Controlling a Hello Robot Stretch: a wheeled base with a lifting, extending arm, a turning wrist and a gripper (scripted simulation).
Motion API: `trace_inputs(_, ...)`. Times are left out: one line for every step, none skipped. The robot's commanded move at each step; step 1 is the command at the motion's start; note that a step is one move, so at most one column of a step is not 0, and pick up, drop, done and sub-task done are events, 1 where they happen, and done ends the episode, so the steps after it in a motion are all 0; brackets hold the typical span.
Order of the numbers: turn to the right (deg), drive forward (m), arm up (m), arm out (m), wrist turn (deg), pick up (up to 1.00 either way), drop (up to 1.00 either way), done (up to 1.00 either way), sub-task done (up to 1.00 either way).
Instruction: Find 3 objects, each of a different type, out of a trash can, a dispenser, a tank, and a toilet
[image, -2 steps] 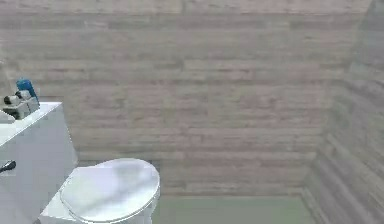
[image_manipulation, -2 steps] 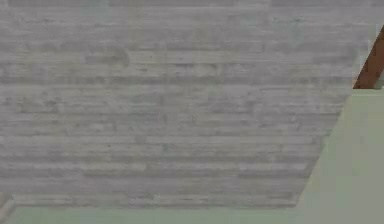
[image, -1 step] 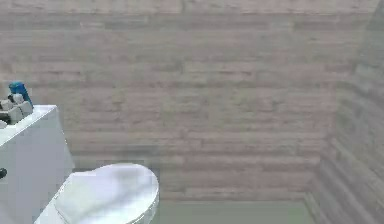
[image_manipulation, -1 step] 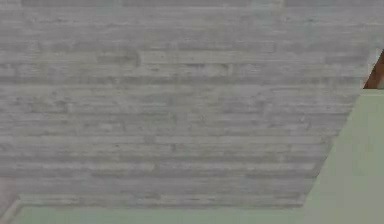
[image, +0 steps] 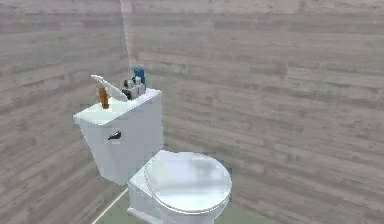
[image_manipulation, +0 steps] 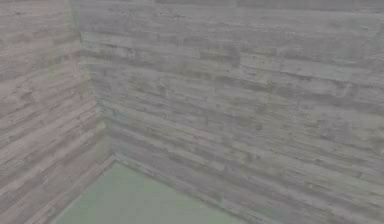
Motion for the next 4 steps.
trace_inputs(0.0, 0.00, 0.00, 0.00, 0.0, 0.00, 0.00, 0.00, 1.00)
trace_inputs(0.0, 0.20, 0.00, 0.00, 0.0, 0.00, 0.00, 0.00, 0.00)
trace_inputs(-21.0, 0.00, 0.00, 0.00, 0.0, 0.00, 0.00, 0.00, 0.00)
trace_inputs(0.0, 0.00, 0.00, 0.00, 0.0, 0.00, 0.00, 0.00, 1.00)
